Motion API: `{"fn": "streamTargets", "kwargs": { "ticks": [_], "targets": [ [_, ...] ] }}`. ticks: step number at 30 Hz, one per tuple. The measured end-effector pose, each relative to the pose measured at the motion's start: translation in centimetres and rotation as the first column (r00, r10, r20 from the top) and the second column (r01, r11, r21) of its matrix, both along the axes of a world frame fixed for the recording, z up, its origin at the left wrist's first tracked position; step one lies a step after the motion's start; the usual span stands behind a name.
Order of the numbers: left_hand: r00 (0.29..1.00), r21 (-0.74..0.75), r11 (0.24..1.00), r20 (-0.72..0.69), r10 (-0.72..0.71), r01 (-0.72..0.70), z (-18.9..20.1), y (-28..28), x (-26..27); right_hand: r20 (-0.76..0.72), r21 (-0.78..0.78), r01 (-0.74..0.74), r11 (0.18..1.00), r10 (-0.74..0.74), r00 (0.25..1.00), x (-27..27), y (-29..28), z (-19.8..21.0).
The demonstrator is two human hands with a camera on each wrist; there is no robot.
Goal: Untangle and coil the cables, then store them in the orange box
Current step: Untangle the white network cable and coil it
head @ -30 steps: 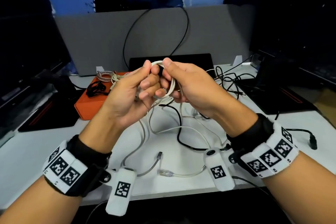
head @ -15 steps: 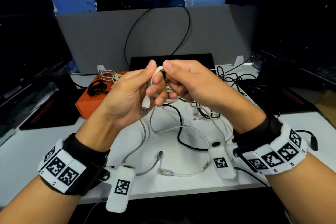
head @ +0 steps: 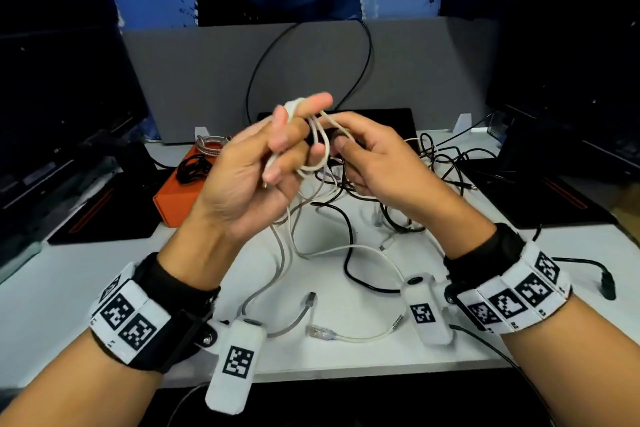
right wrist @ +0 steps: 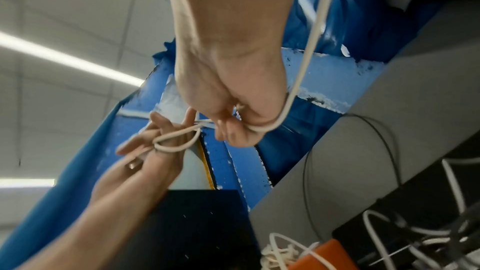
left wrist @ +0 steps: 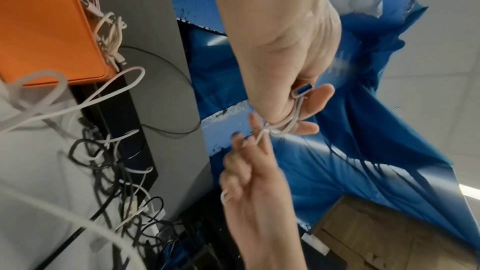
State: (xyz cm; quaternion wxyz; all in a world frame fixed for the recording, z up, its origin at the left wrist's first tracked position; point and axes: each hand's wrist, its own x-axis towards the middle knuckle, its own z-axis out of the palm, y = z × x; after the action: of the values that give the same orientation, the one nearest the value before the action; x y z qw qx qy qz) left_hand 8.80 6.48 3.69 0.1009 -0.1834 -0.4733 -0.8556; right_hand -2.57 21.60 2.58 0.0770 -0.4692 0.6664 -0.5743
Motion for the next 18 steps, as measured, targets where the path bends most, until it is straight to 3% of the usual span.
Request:
{"fn": "streamTargets", "kwargs": {
  "ticks": [3,6,7,9,12,13,14,15,17,18],
  "targets": [
    [0.984,0.004,0.985,-0.031,0.173,-0.173,-0.2,-0.2,-0.3,-0.267,0.262,0.079,0.962,-0.006,0.964,0.3,-0.3,-0.6],
    [0.912,-0.172,0.896,-0.076,0.402,-0.41,-0.9,-0.6,-0.9,-0.494,0.54,0.214,0.814,0.1,0.864,2.0,-0.3,-0.5],
    [0.867,-0.306,0.811,-0.147,0.476,-0.498,-1.0,-0.8,-1.0,-0.548,0.571,0.248,0.782,0.139,0.825,2.5,-0.2,-0.4],
    [0.79,-0.601,0.535,-0.311,0.528,-0.594,-1.3,-1.1,-1.0,-0.622,0.583,0.302,0.754,0.176,0.763,3.2,0.3,0.4],
    [0.788,-0.862,0.099,-0.4,0.467,-0.497,-1.7,-1.6,-1.0,-0.69,0.527,0.357,0.771,0.143,0.71,2.9,1.4,1.9],
    [0.814,-0.901,0.029,-0.377,0.442,-0.433,-1.6,-1.5,-0.8,-0.69,0.503,0.354,0.788,0.12,0.713,2.6,1.9,2.4],
    [0.851,-0.929,0.037,-0.32,0.417,-0.368,-1.4,-1.3,-0.6,-0.671,0.485,0.332,0.809,0.1,0.735,2.3,2.3,2.8],
    [0.891,-0.945,0.12,-0.237,0.388,-0.304,-1.2,-1.0,-0.4,-0.643,0.454,0.302,0.838,0.074,0.762,2.0,2.6,3.1],
    [0.941,-0.897,0.393,-0.066,0.333,-0.202,-0.7,-0.7,0.1,-0.575,0.357,0.253,0.899,-0.002,0.818,1.4,3.1,3.5],
    [0.953,-0.853,0.493,-0.019,0.302,-0.173,-0.5,-0.6,0.3,-0.539,0.299,0.237,0.924,-0.041,0.841,1.1,3.3,3.6]
  ]
}}
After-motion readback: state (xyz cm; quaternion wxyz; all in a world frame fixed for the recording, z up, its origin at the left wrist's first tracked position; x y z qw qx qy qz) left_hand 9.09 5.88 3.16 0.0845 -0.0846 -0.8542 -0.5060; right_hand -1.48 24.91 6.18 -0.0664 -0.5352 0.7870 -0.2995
